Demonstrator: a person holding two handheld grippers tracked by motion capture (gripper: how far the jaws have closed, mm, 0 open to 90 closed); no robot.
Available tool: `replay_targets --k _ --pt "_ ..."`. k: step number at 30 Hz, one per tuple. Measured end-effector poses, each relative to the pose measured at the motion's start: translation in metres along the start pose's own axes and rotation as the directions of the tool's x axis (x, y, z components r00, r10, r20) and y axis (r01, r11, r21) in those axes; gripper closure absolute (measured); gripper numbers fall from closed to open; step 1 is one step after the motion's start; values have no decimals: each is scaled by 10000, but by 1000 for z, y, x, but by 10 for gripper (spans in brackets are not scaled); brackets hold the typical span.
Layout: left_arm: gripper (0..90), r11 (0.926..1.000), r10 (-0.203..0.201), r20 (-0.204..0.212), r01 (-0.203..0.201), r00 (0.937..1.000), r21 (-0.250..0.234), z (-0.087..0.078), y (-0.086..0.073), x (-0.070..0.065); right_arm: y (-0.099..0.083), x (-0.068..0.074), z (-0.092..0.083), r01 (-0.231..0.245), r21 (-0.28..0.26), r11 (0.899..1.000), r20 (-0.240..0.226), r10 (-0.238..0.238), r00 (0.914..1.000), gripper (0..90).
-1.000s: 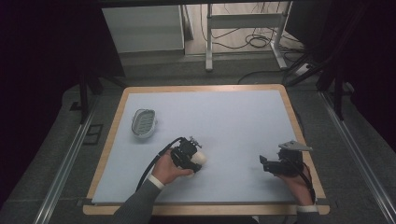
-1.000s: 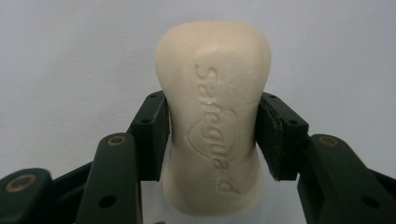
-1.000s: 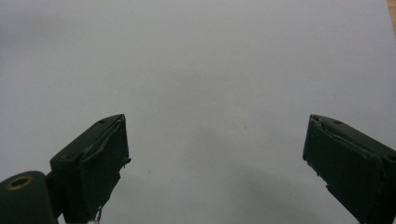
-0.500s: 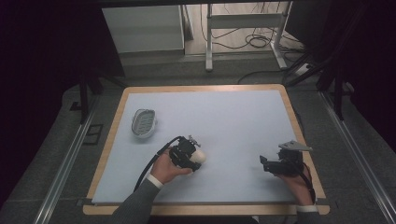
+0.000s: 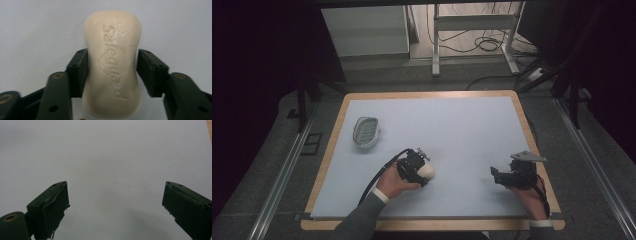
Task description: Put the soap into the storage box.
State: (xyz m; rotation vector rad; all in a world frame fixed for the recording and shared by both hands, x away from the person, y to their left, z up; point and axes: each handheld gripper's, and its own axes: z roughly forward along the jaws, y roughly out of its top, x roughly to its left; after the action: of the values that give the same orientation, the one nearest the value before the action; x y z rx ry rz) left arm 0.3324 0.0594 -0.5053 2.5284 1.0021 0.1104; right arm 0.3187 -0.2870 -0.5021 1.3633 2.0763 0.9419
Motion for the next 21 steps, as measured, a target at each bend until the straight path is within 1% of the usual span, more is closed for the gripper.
replay_targets --k 3,6,8,10,14,16,21 --pt "414 9999 35 -31 -35 10000 98 0 0 -1 0 1 0 10 12 10000 5 -10 10000 68" --pt "452 9997 71 -274 -65 9996 241 2 0 -2 0 1 0 6 6 10000 6 -6 10000 68" --pt "469 9997 80 -251 -74 9997 234 2 0 -2 0 0 0 -3 -4 10000 9 3 10000 68" --pt "482 9999 115 -248 -112 9996 113 1 0 -2 0 0 0 -19 -3 10000 10 19 10000 69" --pt "493 9998 152 -100 -151 9998 100 0 0 0 0 0 0 -1 10 10000 6 1 10000 68" --pt "494 9998 210 -220 -210 9995 2 0 -1 1 0 -1 0 -29 -30 10000 18 30 10000 68" --pt "494 9998 163 77 -162 9998 -102 -6 -3 6 0 -1 0 -48 -7 10000 38 48 10000 68"
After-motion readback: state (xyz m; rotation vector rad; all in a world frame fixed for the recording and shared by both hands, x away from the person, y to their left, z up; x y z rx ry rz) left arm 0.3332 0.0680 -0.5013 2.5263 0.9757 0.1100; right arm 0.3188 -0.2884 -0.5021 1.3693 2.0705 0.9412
